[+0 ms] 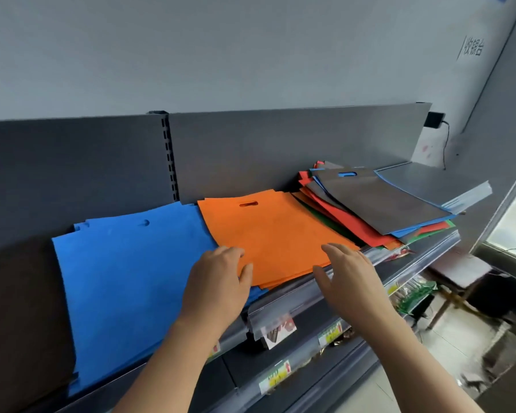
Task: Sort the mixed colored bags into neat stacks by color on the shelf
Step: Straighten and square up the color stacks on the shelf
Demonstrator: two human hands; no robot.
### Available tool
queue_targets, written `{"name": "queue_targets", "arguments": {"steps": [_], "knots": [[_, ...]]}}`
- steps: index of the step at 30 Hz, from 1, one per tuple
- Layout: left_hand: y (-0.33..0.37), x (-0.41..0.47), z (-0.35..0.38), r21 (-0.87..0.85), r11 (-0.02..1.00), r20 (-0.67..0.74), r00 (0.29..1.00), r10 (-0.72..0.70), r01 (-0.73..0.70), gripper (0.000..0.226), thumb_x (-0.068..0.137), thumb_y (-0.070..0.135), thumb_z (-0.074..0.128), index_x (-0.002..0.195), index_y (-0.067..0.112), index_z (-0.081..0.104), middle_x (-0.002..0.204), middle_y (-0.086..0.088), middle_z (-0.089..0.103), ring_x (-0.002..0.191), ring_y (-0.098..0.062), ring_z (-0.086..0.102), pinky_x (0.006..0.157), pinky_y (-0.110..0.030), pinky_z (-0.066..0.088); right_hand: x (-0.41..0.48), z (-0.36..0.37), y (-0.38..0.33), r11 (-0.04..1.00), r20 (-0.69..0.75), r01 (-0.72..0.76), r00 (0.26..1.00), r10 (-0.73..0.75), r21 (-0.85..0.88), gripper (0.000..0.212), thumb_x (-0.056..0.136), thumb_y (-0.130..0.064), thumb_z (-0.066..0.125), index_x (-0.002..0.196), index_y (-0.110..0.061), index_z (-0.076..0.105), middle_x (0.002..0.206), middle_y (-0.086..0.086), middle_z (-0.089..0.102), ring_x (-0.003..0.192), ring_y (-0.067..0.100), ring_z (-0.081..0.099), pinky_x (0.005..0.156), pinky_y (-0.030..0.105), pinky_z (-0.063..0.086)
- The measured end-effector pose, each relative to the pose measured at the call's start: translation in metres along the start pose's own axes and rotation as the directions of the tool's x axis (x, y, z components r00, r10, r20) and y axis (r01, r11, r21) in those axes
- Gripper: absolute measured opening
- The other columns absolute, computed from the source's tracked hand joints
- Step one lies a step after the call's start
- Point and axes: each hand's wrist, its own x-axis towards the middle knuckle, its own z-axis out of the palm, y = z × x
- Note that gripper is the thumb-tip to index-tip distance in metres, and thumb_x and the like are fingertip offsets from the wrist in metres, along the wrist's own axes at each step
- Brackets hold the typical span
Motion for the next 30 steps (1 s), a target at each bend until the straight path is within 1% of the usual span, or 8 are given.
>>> {"name": "queue_targets", "arguments": {"steps": [6,12,15,17,20,23,27,30], "knots": [[0.031,0.063,0.044,-0.033,0.998,0.038,0.998,0.055,-0.053,0.038,0.097,0.037,0.046,0.129,0.019,0.056,0.119,0.005,0.059,0.113,-0.014,0.050,0.094,-0.029,0.044,0.051,-0.001,0.052,0.998,-0.025,-0.064,0.998,0.064,-0.013,0.035,0.095,-0.033,0.049,0.125,-0.014,0.053,0.131,0.000,0.054,0.122,0.020,0.048,0.105,0.031,0.033],[0.070,0.108,0.084,-0.047,0.996,0.100,0.992,0.083,-0.078,0.035,0.097,0.035,0.046,0.127,0.020,0.057,0.118,0.005,0.059,0.112,-0.015,0.051,0.093,-0.031,0.044,0.096,0.003,0.120,0.991,-0.052,-0.129,0.990,0.127,-0.023,0.018,0.092,-0.023,0.047,0.090,-0.011,0.059,0.093,0.001,0.062,0.091,0.026,0.058,0.081,0.030,0.041],[0.090,0.124,0.105,-0.082,0.995,0.132,0.989,0.064,-0.054,0.035,0.096,0.034,0.047,0.127,0.019,0.056,0.120,0.004,0.058,0.113,-0.014,0.051,0.093,-0.028,0.044,0.118,0.008,0.162,0.985,-0.033,-0.157,0.987,0.155,-0.069,0.020,0.093,-0.024,0.047,0.086,-0.009,0.058,0.089,0.002,0.059,0.089,0.028,0.058,0.076,0.030,0.036],[0.105,0.134,0.123,-0.137,0.991,0.153,0.988,0.031,-0.010,0.035,0.096,0.033,0.049,0.126,0.018,0.058,0.118,0.003,0.059,0.110,-0.012,0.053,0.091,-0.026,0.045,0.135,0.011,0.192,0.980,-0.015,-0.163,0.987,0.163,-0.114,0.023,0.094,-0.027,0.044,0.089,-0.009,0.057,0.095,0.003,0.059,0.092,0.028,0.057,0.077,0.030,0.034],[0.131,0.148,0.152,-0.265,0.958,0.215,0.975,-0.054,0.111,0.035,0.094,0.032,0.054,0.126,0.018,0.058,0.107,0.008,0.061,0.094,-0.006,0.058,0.080,-0.021,0.049,0.161,0.011,0.234,0.978,0.015,-0.178,0.983,0.180,-0.114,0.031,0.096,-0.030,0.043,0.107,-0.006,0.060,0.112,0.006,0.060,0.105,0.028,0.054,0.093,0.032,0.035],[0.158,0.162,0.175,-0.339,0.914,0.247,0.958,-0.142,0.223,0.036,0.094,0.030,0.056,0.128,0.017,0.056,0.095,0.013,0.061,0.084,0.000,0.057,0.066,-0.008,0.042,0.185,0.017,0.271,0.983,0.067,-0.169,0.982,0.174,-0.077,0.029,0.096,-0.035,0.040,0.093,-0.011,0.058,0.099,0.002,0.057,0.102,0.026,0.055,0.093,0.033,0.036],[0.182,0.185,0.201,-0.368,0.861,0.255,0.929,-0.270,0.351,0.043,0.095,0.031,0.054,0.132,0.010,0.053,0.085,0.017,0.058,0.082,-0.002,0.055,0.066,-0.011,0.039,0.202,0.024,0.296,0.998,0.120,-0.043,0.992,0.048,-0.043,0.031,0.096,-0.036,0.039,0.091,-0.013,0.060,0.101,0.000,0.061,0.103,0.022,0.056,0.094,0.032,0.036],[0.191,0.194,0.211,-0.403,0.788,0.236,0.885,-0.401,0.465,0.058,0.093,0.034,0.058,0.141,0.006,0.041,0.111,0.004,0.062,0.105,-0.015,0.058,0.080,-0.019,0.039,0.200,0.023,0.296,0.994,0.121,0.104,0.987,-0.106,0.015,0.033,0.097,-0.032,0.042,0.113,-0.012,0.063,0.122,-0.001,0.061,0.114,0.018,0.053,0.101,0.026,0.031]]}}
